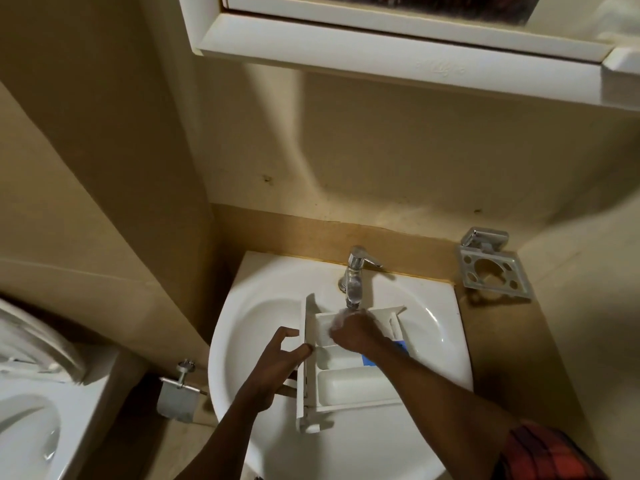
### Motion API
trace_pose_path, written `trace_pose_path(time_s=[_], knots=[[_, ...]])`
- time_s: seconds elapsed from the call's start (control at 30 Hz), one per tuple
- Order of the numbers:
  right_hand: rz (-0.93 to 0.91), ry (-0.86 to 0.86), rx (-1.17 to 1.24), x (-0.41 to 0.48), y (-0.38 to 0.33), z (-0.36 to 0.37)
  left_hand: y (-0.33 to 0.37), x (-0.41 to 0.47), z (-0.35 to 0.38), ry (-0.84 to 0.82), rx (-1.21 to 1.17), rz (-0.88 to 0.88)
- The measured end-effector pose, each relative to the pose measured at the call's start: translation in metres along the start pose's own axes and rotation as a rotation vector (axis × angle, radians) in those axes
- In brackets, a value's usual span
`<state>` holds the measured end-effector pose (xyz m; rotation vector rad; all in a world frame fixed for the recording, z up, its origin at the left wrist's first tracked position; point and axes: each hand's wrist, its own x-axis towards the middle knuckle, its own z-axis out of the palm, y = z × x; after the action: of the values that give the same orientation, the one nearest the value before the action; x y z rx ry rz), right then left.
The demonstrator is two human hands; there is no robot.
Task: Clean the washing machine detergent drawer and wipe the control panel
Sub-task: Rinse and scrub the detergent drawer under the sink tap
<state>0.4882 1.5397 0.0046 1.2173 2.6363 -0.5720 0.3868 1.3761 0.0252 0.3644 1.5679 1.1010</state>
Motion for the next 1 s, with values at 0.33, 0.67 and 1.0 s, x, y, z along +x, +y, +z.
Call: trace_pose_path(time_s=[0.33,0.67,1.0], knots=[[0.21,-0.029,-0.04,-0.001,0.026,-0.021,-0.001,0.002,-0.006,0.015,-0.008,-0.01],[-0.015,-0.23,0.169,0.004,-0.004,-0.014,-0.003,-0.002,-0.015,0.023,-0.018,-0.011],[0.118,-0.206,-0.025,0.002,-0.02,-0.002,-0.001,0.001,-0.012,0.006,0.001,-0.017]])
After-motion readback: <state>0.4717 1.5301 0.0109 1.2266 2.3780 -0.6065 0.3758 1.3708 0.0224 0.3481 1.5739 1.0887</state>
